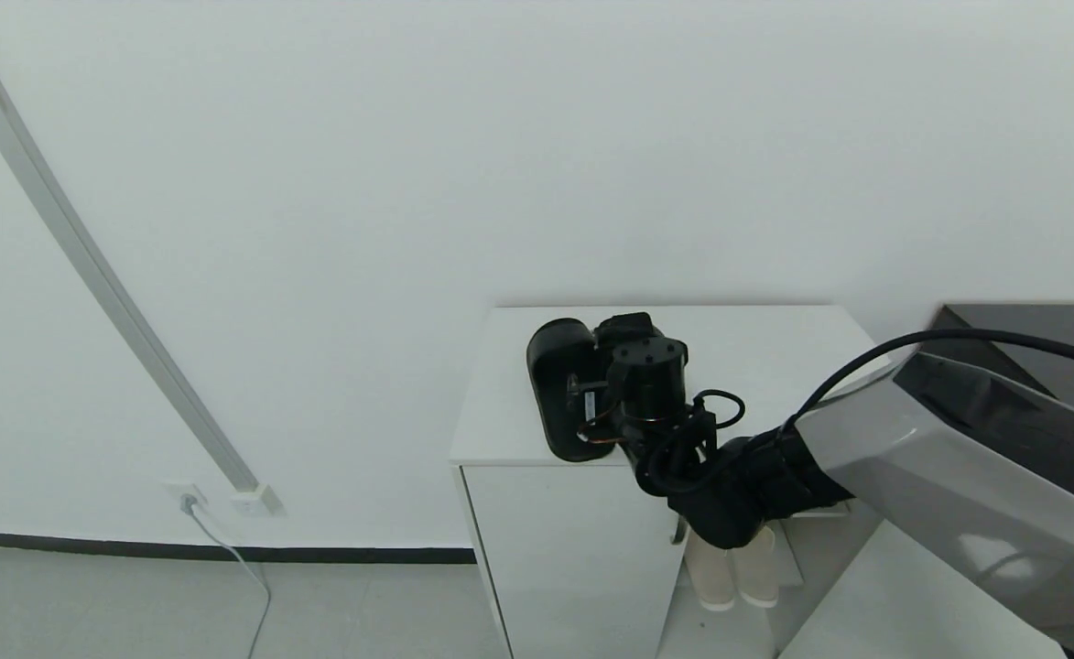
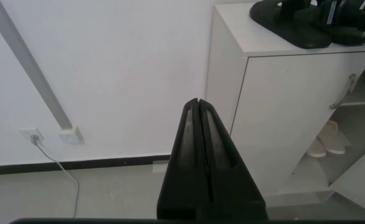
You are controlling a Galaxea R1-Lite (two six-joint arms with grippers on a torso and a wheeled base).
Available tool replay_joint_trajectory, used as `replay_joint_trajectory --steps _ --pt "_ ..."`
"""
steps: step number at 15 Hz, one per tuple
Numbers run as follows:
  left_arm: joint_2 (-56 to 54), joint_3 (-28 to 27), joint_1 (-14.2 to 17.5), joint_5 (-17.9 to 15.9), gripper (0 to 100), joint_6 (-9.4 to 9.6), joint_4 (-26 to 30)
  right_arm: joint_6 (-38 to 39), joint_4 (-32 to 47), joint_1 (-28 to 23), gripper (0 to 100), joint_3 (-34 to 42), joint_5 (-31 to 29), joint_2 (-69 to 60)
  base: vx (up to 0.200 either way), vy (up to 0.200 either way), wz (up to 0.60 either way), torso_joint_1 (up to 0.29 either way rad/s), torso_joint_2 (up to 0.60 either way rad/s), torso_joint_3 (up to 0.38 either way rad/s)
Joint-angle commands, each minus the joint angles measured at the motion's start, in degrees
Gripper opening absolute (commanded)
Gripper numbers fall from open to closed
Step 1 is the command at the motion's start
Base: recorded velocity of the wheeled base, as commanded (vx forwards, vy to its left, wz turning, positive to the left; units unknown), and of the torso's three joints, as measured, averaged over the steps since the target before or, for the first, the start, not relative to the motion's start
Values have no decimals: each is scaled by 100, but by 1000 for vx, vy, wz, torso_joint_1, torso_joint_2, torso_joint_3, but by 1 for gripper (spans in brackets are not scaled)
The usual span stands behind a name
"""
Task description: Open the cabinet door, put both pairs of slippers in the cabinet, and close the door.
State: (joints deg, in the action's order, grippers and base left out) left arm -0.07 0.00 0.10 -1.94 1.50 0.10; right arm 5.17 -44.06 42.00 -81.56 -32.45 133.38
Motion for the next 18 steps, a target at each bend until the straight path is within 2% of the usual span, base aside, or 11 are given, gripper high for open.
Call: replay_joint_trajectory --steps 1,2,4,10,13,16,18 --pt "7 0 -1 0 0 -1 -1 2 99 -104 100 -396 99 294 0 0 0 0 0 0" --pt "7 0 -1 0 0 -1 -1 2 143 -130 0 -484 107 329 0 0 0 0 0 0" --pt "7 0 -1 0 0 -1 -1 10 284 -174 0 -721 169 426 0 0 0 0 0 0" --pt "7 0 -1 0 0 -9 -1 10 266 -174 0 -748 178 382 0 0 0 0 0 0" --pt "7 0 -1 0 0 -9 -1 2 257 -130 0 -431 169 -14 0 0 0 0 0 0" --pt "7 -9 -1 0 0 -9 -1 19 196 54 0 711 169 -910 0 0 0 0 0 0" --pt "7 0 -1 0 0 -9 -1 19 -217 248 0 1845 178 -1543 0 0 0 0 0 0"
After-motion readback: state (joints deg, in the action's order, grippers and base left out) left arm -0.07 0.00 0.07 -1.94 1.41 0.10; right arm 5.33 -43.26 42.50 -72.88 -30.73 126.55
